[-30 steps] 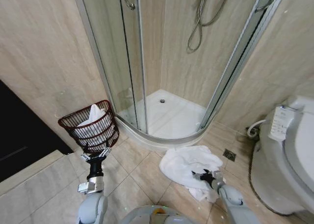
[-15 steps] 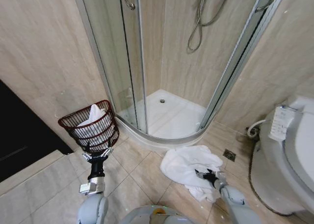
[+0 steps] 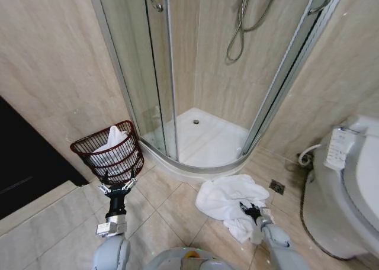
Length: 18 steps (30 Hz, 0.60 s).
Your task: Discard the used towel into the hamper.
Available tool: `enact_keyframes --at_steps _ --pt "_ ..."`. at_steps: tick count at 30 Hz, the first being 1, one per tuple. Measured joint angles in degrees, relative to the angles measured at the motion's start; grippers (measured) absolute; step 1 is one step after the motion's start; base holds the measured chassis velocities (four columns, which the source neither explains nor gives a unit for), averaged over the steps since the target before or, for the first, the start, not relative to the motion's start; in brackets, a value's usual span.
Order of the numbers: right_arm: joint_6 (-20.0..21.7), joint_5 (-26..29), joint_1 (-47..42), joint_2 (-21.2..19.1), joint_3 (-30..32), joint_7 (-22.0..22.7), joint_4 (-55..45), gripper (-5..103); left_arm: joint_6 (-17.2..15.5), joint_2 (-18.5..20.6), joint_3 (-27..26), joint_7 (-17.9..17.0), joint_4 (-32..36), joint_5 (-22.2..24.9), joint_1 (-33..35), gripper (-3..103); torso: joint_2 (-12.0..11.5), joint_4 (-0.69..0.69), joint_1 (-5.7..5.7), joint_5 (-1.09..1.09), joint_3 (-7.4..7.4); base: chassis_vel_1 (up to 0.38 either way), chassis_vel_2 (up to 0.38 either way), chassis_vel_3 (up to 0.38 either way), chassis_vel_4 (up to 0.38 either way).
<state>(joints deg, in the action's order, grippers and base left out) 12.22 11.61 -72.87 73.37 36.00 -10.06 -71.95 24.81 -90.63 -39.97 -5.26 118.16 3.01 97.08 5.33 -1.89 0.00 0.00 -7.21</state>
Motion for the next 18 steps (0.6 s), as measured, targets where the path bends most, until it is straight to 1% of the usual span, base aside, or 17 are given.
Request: enact_keyframes --at_steps 1,2,3,5,6,9,10,11,12,13,14,15,16,17,18 --pt "-0.08 0.02 -0.19 0.18 0.14 0.19 -0.13 50 0.00 0.02 0.08 -0.05 0.05 -0.02 -0.02 100 0.00 0.00 0.00 0.00 0.00 0.000 0.000 0.000 0.000" --pt "-0.27 -0.04 -0.51 0.47 0.36 0.42 -0.31 38 0.00 0.07 0.17 -0.12 0.09 -0.02 -0.11 100 0.00 0.01 0.00 0.00 0.00 0.000 0.000 0.000 0.000" --pt "-0.27 -0.04 -0.51 0.47 0.36 0.42 -0.31 38 0.00 0.07 0.17 -0.12 0.09 -0.02 -0.11 100 0.00 0.01 0.00 0.00 0.00 0.000 0.000 0.000 0.000" --pt "-0.48 -0.46 -0.94 1.37 0.88 1.13 -0.78 28 0.00 0.40 0.29 -0.16 0.04 0.13 -0.22 100 0.00 0.01 0.00 0.00 0.00 0.000 0.000 0.000 0.000" --pt "-0.48 -0.46 -0.94 1.37 0.88 1.13 -0.78 28 0.00 0.40 0.29 -0.16 0.04 0.13 -0.22 100 0.00 0.01 0.00 0.00 0.00 0.000 0.000 0.000 0.000" --pt "-1.72 -0.24 -1.23 2.76 1.68 2.74 -1.71 12 -0.07 0.36 0.56 -0.17 -0.05 0.40 -0.59 100 0.00 0.00 0.00 0.00 0.00 0.000 0.000 0.000 0.000" --pt "-1.72 -0.24 -1.23 2.76 1.68 2.74 -1.71 12 -0.07 0.36 0.56 -0.17 -0.05 0.40 -0.59 100 0.00 0.00 0.00 0.00 0.00 0.000 0.000 0.000 0.000" --pt "-2.05 0.11 -1.43 3.04 1.83 3.43 -2.28 7 -0.08 0.39 0.67 -0.16 -0.07 0.40 -0.70 100 0.00 0.00 0.00 0.01 0.00 0.000 0.000 0.000 0.000" --pt "-2.67 0.40 -1.78 3.30 2.00 4.31 -3.13 7 -0.10 0.55 0.84 -0.08 -0.09 0.40 -0.81 100 0.00 0.00 0.00 0.00 0.00 0.000 0.000 0.000 0.000" --pt "-3.66 0.54 -2.10 3.53 2.15 5.23 -3.85 4 -0.11 0.69 0.93 -0.01 -0.13 0.40 -0.91 100 0.00 0.01 0.00 0.00 0.00 0.000 0.000 0.000 0.000" --pt "-3.66 0.54 -2.10 3.53 2.15 5.23 -3.85 4 -0.11 0.69 0.93 -0.01 -0.13 0.40 -0.91 100 0.00 0.01 0.00 0.00 0.00 0.000 0.000 0.000 0.000" --pt "-4.87 0.66 -2.42 3.79 2.27 6.37 -4.65 2 -0.12 0.80 1.00 0.03 -0.23 0.40 -1.03 100 0.00 0.01 0.00 0.01 0.00 0.000 0.000 0.000 0.000" --pt "-6.99 1.00 -3.09 4.29 2.58 8.20 -6.29 2 -0.13 0.92 1.08 0.08 -0.54 0.40 -1.25 100 0.00 0.01 0.00 0.01 0.00 0.000 0.000 0.000 0.000" --pt "-6.99 1.00 -3.09 4.29 2.58 8.20 -6.29 2 -0.13 0.92 1.08 0.08 -0.54 0.40 -1.25 100 0.00 0.01 0.00 0.01 0.00 0.000 0.000 0.000 0.000" --pt "-8.44 1.19 -3.56 4.71 2.89 9.34 -7.46 2 -0.13 0.96 1.11 0.08 -0.71 0.41 -1.32 100 0.00 0.00 0.00 -0.01 0.00 0.000 0.000 0.000 0.000"
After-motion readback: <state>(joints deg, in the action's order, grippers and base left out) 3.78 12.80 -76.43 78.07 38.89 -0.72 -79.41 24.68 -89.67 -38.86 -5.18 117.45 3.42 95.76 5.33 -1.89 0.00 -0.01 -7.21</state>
